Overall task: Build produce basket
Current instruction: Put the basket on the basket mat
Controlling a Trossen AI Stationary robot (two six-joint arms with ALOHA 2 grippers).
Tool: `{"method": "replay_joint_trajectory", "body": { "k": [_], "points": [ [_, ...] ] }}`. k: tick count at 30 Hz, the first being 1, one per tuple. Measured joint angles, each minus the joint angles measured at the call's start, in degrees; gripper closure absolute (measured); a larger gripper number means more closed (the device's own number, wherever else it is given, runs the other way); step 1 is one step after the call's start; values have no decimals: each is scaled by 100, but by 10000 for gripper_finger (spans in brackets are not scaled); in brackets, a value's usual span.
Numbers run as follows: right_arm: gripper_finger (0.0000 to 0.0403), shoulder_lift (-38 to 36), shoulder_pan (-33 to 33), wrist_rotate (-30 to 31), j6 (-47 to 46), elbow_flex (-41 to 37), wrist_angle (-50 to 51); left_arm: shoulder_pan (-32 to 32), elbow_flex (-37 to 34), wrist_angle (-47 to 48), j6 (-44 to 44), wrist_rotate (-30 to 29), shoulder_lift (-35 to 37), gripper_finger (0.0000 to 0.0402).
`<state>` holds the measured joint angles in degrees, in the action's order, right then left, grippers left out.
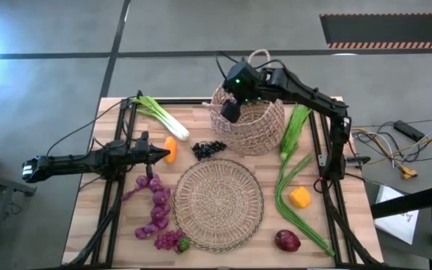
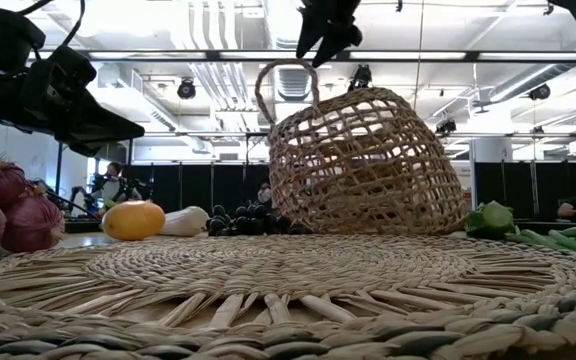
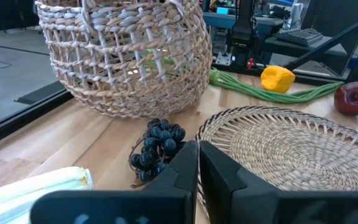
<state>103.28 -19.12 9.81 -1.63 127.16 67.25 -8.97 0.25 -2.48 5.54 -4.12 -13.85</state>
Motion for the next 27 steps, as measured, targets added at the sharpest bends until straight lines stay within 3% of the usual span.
{"method": "replay_joint_trajectory", "body": {
  "k": [10,22,27],
  "points": [
    [153,-34,53,-823,277,-94,-6,-2,0,-2,0,1,0,402],
    [91,56,47,-999,665,-94,-27,-2,0,0,2,2,0,402],
    [89,98,153,-1136,1020,-94,-21,0,0,-2,0,1,0,402]
  ]
}}
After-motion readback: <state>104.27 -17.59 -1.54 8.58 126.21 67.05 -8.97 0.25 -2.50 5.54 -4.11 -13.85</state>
